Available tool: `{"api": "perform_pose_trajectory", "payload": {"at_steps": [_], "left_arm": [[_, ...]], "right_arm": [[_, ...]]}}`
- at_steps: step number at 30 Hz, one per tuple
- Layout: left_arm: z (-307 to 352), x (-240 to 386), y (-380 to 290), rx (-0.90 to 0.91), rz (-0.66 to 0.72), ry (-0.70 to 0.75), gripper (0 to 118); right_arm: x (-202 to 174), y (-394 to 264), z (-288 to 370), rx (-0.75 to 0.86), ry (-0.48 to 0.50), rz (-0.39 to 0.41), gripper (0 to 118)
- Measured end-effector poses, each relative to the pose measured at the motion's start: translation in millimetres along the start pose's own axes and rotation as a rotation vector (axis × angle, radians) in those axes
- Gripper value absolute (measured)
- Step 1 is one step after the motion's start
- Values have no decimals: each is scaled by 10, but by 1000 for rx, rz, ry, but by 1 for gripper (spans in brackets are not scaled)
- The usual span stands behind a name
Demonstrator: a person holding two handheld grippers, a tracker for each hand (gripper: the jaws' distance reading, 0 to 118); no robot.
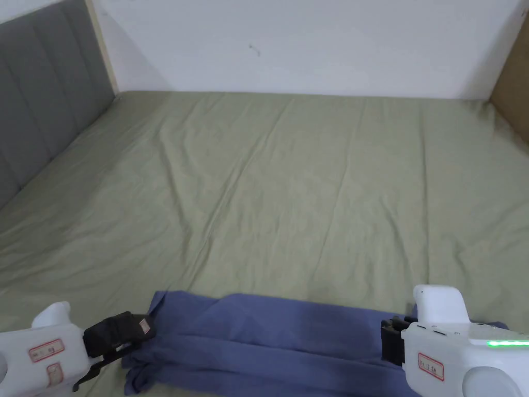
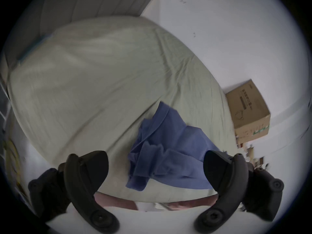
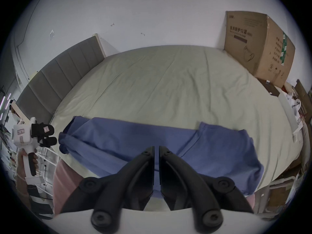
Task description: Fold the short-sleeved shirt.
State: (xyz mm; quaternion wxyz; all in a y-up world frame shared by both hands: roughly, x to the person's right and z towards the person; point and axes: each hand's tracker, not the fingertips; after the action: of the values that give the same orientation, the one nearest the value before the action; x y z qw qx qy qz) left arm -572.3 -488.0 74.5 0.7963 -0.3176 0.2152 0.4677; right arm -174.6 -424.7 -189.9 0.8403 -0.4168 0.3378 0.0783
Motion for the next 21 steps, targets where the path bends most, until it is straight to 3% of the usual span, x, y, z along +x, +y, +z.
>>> {"api": "perform_pose_trajectory", "payload": {"at_steps": [4, 7, 11, 12, 17, 21], "left_arm": [[-307, -182, -95, -62, 184, -105, 113], [-391, -208, -155, -37, 230, -160, 108], [-518, -250, -83, -41, 331, -212, 57], [-598, -263, -104, -68, 336, -190, 12], [-332, 153, -56, -40, 218, -124, 12], [-105, 925, 34, 26, -88, -60, 12]], "right_arm": [[-92, -63, -106, -56, -4, 53, 6], [-141, -116, -146, -80, 3, 74, 6], [-139, -162, -188, -97, 4, 67, 6], [-126, -171, -201, -102, 7, 62, 6], [15, -202, -107, -102, -20, 70, 6], [258, -156, 12, -74, 25, -103, 6]]}}
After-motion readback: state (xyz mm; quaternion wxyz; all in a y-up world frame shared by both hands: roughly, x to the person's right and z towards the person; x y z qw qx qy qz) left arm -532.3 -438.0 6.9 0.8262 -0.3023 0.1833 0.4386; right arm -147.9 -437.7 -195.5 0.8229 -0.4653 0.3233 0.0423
